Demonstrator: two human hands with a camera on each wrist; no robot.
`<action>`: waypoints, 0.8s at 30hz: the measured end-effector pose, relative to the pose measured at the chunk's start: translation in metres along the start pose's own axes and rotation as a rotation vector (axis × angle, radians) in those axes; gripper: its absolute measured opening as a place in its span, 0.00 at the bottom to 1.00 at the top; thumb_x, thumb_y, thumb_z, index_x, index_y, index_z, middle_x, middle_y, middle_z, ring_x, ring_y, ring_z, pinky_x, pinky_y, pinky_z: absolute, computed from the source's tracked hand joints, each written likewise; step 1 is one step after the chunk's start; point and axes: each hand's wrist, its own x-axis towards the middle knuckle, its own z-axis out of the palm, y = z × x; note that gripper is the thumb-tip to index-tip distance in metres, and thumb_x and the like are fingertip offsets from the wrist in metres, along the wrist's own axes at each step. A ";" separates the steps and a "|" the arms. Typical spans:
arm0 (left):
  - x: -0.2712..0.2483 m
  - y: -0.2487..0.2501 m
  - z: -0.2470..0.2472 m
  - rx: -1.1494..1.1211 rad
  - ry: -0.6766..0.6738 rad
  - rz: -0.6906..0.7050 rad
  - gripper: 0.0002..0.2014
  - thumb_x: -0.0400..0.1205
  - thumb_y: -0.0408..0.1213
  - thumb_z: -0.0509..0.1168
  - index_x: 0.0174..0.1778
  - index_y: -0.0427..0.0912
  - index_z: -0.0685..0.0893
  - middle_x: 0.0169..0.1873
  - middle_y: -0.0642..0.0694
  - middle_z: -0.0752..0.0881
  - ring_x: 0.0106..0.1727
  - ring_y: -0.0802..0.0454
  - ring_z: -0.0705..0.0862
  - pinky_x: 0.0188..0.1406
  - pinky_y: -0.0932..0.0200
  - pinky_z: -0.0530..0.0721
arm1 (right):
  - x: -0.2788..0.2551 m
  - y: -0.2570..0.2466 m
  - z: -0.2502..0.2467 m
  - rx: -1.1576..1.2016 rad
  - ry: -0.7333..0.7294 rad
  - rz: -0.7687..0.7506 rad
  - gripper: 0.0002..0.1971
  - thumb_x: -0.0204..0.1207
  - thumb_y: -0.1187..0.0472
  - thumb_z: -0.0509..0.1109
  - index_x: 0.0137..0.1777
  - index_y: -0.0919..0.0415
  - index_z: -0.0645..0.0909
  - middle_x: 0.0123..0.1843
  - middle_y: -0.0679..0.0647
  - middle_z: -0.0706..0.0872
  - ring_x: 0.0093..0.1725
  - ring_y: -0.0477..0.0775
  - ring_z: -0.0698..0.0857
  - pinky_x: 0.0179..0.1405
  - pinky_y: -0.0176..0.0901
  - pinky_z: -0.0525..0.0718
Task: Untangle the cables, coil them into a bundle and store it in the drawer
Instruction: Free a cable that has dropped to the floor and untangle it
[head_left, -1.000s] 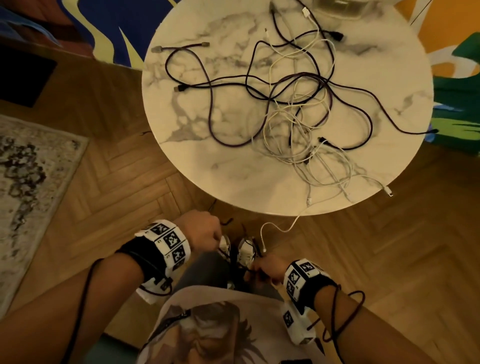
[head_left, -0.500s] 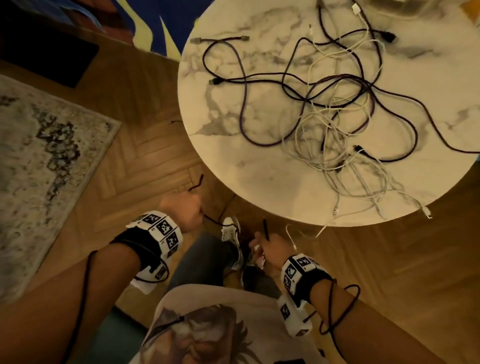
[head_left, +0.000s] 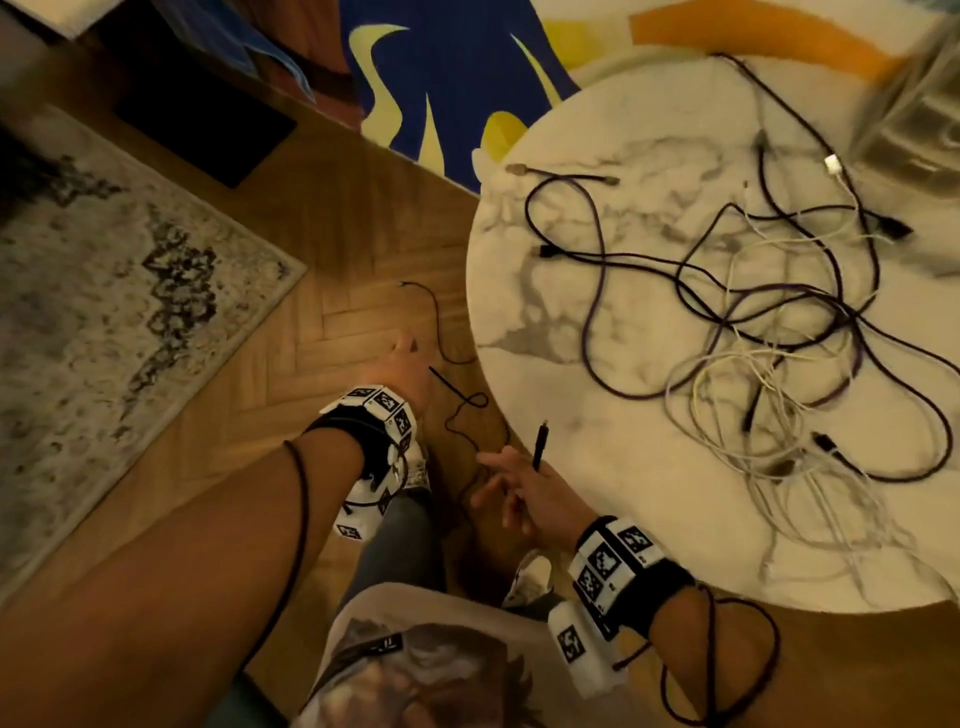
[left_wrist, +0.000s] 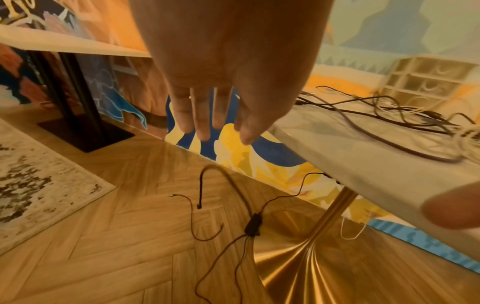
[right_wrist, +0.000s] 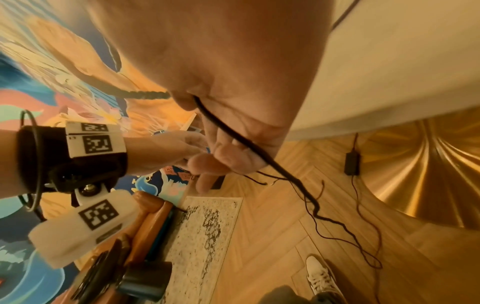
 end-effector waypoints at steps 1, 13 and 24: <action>0.012 -0.007 -0.001 0.018 -0.041 -0.004 0.23 0.82 0.38 0.59 0.75 0.45 0.68 0.71 0.41 0.68 0.65 0.38 0.76 0.59 0.44 0.79 | 0.014 -0.007 0.002 -0.011 0.009 0.002 0.22 0.87 0.48 0.47 0.65 0.56 0.80 0.41 0.54 0.88 0.24 0.46 0.75 0.18 0.29 0.68; 0.198 -0.125 0.090 -0.015 -0.410 0.135 0.13 0.84 0.37 0.58 0.62 0.38 0.79 0.56 0.38 0.85 0.55 0.40 0.84 0.55 0.49 0.83 | 0.210 0.003 0.079 -0.061 0.297 0.236 0.32 0.78 0.36 0.44 0.37 0.51 0.87 0.25 0.52 0.84 0.20 0.37 0.75 0.35 0.41 0.70; 0.377 -0.137 0.244 0.109 -0.510 0.240 0.13 0.85 0.38 0.54 0.59 0.42 0.82 0.60 0.43 0.83 0.60 0.43 0.82 0.52 0.51 0.80 | 0.374 0.079 0.073 0.002 0.564 0.219 0.27 0.75 0.39 0.50 0.33 0.50 0.88 0.23 0.57 0.80 0.26 0.51 0.79 0.36 0.47 0.76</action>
